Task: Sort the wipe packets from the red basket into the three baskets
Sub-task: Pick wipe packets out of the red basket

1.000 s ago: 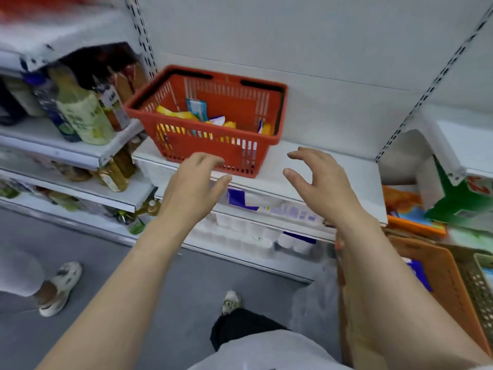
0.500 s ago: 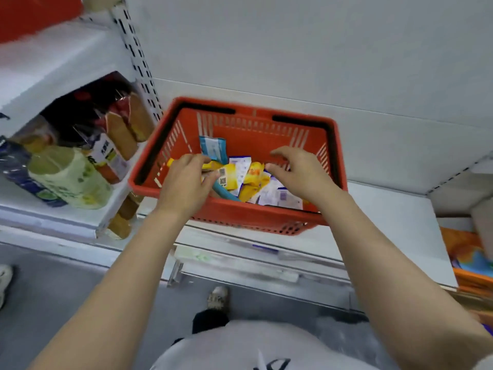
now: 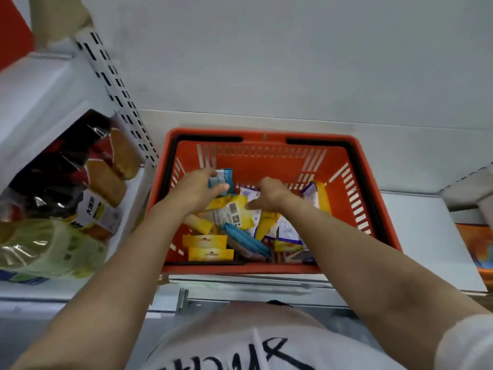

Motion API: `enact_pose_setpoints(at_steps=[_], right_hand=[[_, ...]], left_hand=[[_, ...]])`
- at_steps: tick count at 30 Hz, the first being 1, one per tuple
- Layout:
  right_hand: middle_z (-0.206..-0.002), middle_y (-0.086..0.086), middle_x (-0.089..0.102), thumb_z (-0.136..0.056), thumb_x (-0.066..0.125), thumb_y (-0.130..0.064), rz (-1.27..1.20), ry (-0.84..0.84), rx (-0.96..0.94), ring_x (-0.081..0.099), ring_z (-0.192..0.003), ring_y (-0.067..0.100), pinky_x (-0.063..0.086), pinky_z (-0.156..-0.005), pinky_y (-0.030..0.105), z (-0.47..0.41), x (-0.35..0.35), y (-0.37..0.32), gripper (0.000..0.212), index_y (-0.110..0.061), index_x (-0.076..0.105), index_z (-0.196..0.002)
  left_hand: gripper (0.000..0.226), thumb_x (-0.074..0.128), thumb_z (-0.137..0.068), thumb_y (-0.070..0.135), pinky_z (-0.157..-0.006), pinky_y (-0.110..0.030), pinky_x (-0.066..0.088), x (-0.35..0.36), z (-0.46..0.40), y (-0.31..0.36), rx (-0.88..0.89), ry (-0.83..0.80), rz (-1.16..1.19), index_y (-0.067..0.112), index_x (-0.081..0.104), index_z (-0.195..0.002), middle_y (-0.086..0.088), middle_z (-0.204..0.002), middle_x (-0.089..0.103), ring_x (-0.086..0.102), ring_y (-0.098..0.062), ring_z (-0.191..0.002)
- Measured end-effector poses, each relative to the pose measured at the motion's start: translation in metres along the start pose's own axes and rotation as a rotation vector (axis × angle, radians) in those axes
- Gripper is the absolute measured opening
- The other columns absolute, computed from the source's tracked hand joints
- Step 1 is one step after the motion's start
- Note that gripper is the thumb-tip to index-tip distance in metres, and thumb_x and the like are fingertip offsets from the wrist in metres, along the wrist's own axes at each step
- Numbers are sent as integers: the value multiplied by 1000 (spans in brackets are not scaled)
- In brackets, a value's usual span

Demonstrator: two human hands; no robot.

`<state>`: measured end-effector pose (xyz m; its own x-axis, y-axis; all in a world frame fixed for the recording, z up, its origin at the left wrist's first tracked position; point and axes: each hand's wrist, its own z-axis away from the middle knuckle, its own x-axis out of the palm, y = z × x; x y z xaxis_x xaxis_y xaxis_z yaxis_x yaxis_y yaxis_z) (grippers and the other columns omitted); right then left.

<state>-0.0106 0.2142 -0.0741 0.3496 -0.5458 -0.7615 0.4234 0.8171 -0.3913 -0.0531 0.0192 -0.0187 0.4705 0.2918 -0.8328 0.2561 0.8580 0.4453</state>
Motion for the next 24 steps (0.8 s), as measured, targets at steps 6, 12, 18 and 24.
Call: enact_pose_setpoints(at_steps=[6, 12, 18, 24], right_hand=[[-76, 8, 68, -75, 85, -20, -795, 81, 30, 64, -72, 22, 54, -70, 36, 31, -38, 21, 24, -5, 70, -86], [-102, 16, 75, -84, 76, -20, -1105, 11, -61, 70, -103, 34, 53, -98, 46, 60, -57, 19, 29, -1, 73, -105], [-116, 11, 71, -95, 40, -65, -1434, -165, -37, 67, -107, 24, 51, -98, 42, 66, -61, 22, 68, -10, 65, -125], [-137, 12, 59, -95, 39, -67, -1522, -654, -136, 56, -124, 36, 46, -102, 53, 72, -49, 15, 71, -16, 52, -142]], left_hand=[[59, 64, -89, 51, -105, -42, 47, -3, -19, 0, 54, -35, 326, 25, 51, -140, -6, -141, 55, 55, -19, -124], [39, 73, -88, 27, -84, -34, 55, 2, -23, 44, 147, -97, 676, 21, 60, -125, -2, -107, 72, 70, -12, -96], [12, 70, -89, 12, -64, -24, 52, -4, -15, 60, 117, 10, 914, 14, 63, -98, -5, -99, 76, 71, -13, -83], [12, 66, -93, 22, -47, -18, 44, -5, -8, 60, 61, 50, 898, 13, 62, -99, -4, -82, 72, 59, -7, -58]])
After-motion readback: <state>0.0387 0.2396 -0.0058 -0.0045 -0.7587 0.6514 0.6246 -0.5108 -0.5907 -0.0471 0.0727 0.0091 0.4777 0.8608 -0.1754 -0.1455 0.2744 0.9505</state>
